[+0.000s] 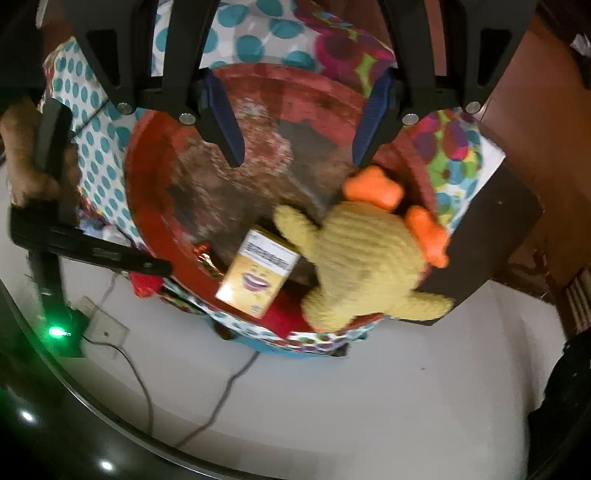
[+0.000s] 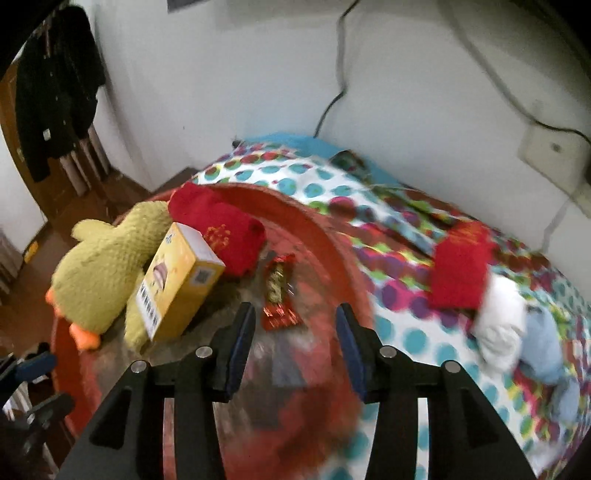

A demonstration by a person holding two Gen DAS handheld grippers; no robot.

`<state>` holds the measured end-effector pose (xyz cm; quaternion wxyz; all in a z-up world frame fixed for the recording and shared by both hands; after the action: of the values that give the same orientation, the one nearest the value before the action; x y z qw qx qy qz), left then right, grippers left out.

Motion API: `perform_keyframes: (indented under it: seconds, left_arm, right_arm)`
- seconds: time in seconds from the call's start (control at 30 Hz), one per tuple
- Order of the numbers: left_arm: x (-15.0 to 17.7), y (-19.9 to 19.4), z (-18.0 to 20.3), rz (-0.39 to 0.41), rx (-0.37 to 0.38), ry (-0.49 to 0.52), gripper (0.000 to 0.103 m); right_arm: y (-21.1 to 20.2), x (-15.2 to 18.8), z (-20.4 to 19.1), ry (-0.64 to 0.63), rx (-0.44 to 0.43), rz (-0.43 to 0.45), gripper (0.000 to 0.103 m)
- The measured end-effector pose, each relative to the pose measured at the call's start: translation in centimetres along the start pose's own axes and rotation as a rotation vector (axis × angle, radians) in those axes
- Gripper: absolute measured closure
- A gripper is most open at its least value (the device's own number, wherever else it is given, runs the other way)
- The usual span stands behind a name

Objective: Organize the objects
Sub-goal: 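Lower the candy bar onto the tray and open the right tool, then grasp the light blue sock with the right tool while the left tool moves toward the plastic bag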

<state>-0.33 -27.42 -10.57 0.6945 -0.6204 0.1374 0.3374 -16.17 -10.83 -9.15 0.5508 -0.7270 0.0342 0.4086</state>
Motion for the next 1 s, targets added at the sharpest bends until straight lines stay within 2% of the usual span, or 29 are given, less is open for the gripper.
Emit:
perform_keyframes:
  seconds: [0.2, 0.4, 0.6, 0.73, 0.9, 1.0]
  left_arm:
    - [1.3, 0.3, 4.0, -0.021, 0.042, 0.092, 0.041]
    - [3.0, 0.4, 8.4, -0.041, 0.099, 0.193, 0.041]
    - [4.9, 0.3, 12.2, -0.038, 0.106, 0.303, 0.041]
    - [5.7, -0.2, 14.3, -0.013, 0.105, 0.366, 0.041]
    - [6.3, -1.0, 17.0, 0.022, 0.125, 0.441, 0.041]
    - [6.7, -0.8, 19.0, 0.017, 0.135, 0.484, 0.041]
  right_arm:
    - [-5.5, 4.4, 6.9, 0.080, 0.084, 0.017, 0.059]
    - [-8.8, 8.5, 14.5, 0.189, 0.192, 0.018, 0.059]
    - [-11.7, 11.6, 21.1, 0.313, 0.264, 0.060, 0.058]
    - [-12.1, 12.7, 24.5, 0.364, 0.292, 0.071, 0.054]
    - [-10.4, 13.0, 26.4, 0.324, 0.310, 0.038, 0.053]
    - [-9.4, 12.7, 26.9, 0.317, 0.294, 0.053, 0.051]
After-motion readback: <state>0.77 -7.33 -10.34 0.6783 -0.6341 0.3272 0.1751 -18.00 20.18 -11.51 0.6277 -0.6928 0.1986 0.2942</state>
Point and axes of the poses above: each gripper's, at about its wrist camera, not at the fingertips, and y roughly the way its jaws point, z to its right, x to its underside, the point moved 4 cm from there along y, roughly the way its jaws point
